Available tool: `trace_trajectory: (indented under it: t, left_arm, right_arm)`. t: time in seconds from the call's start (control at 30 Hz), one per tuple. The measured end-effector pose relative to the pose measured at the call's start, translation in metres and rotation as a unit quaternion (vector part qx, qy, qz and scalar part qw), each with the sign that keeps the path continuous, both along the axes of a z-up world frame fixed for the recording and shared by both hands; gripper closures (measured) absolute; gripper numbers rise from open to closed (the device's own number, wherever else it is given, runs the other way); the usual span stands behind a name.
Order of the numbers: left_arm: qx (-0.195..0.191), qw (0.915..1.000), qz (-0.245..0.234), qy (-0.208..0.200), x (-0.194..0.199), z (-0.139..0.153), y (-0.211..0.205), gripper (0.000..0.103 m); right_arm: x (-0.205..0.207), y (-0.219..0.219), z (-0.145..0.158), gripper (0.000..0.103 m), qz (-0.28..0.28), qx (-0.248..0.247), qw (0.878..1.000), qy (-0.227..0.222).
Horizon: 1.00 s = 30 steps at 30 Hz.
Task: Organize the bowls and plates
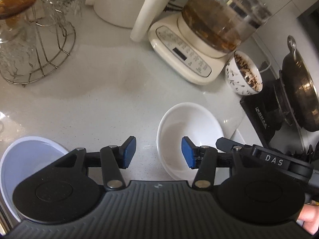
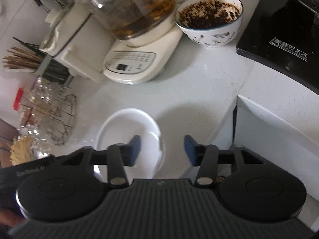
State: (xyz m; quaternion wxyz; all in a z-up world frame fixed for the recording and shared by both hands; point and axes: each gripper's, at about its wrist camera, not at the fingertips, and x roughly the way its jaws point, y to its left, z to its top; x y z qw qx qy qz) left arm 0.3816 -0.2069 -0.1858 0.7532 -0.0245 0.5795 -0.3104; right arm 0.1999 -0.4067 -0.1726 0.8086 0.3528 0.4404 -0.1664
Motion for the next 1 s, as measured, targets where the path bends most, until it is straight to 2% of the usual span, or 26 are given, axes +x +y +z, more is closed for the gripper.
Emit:
trace_trajectory:
  t: [0.27, 0.53, 0.6, 1.0]
  left_arm:
    - [0.016, 0.9998, -0.013, 0.007, 0.001, -0.014, -0.009, 0.063]
    - [0.018, 0.9995, -0.011, 0.022, -0.001, -0.02, -0.007, 0.085]
    - [0.009, 0.9995, -0.006, 0.031, -0.002, -0.021, -0.006, 0.094]
    - [0.003, 0.9998, 0.007, 0.021, -0.008, -0.011, 0.008, 0.094]
  right_arm:
    - [-0.002, 0.004, -0.008, 0.066, 0.001, 0.013, 1.0, 0.0]
    - [-0.001, 0.01, -0.009, 0.083, 0.019, 0.008, 1.0, 0.003]
    - [0.001, 0.015, -0.006, 0.092, 0.038, -0.002, 0.999, 0.004]
    - [0.003, 0.024, 0.003, 0.092, 0.06, -0.009, 0.998, -0.008]
